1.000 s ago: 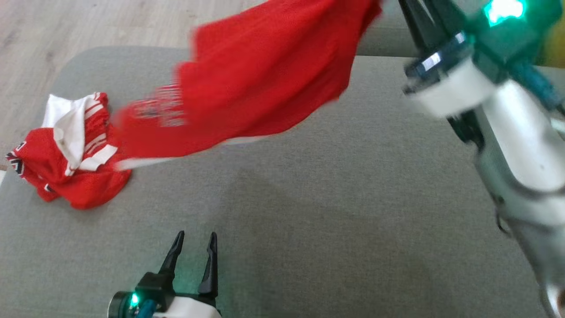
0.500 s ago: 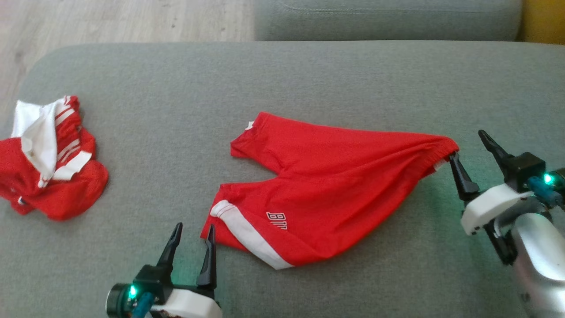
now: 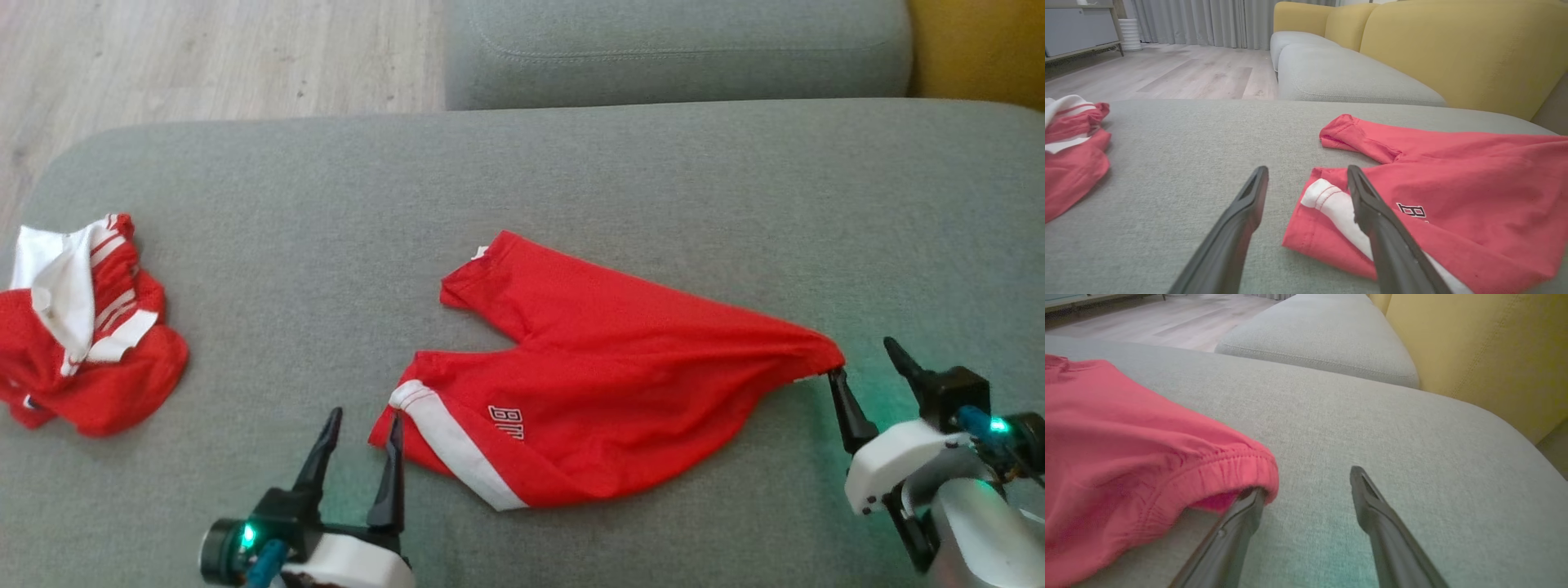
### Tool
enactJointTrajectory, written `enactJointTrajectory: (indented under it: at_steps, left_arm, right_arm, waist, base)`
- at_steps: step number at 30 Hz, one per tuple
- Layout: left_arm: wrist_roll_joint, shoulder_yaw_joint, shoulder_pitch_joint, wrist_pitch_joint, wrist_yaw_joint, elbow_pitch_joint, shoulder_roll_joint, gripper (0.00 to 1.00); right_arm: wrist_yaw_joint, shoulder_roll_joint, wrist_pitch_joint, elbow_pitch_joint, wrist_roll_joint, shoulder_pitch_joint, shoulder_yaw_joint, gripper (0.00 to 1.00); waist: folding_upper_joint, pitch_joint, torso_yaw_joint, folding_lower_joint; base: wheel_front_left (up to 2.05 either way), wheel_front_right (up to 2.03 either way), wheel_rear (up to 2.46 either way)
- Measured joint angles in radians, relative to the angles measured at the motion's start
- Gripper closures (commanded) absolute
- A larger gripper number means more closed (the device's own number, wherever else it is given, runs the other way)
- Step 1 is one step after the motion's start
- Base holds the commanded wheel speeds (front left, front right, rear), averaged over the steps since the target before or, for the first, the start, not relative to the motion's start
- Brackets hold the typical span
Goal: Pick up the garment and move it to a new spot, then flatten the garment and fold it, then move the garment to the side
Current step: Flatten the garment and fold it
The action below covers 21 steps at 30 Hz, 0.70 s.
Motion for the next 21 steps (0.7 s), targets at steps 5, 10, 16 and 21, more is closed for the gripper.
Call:
enactJointTrajectory:
  at_steps: [5,10,16,21]
  left_arm:
    - [-0.002,-0.019,0.000,0.000,-0.008,0.000,0.000,0.00]
    - [-0.007,-0.039,-0.001,0.000,-0.006,0.001,0.000,0.00]
    - [-0.013,-0.042,-0.001,0.000,0.001,0.009,0.000,0.00]
    - [-0.015,-0.039,-0.001,0.000,0.002,0.022,0.000,0.00]
  right_arm:
    - [0.000,0.017,0.000,0.016,-0.009,0.001,-0.010,0.00]
    - [0.000,0.020,0.000,0.029,-0.028,0.008,-0.001,0.00]
    - [0.000,0.020,0.000,0.060,-0.028,0.063,0.050,0.00]
    - [0.000,0.019,0.000,-0.022,-0.003,0.060,0.033,0.00]
  waist:
    - [0.0000,-0.004,-0.022,0.0000]
    - [0.0000,-0.001,-0.050,0.0001]
    - [0.0000,-0.001,-0.071,0.0001]
    - [0.0000,0.001,-0.079,0.0001]
  base:
    - [0.00,0.00,0.00]
    - [0.00,0.00,0.00]
    - [0.00,0.00,0.00]
    - [0.00,0.00,0.00]
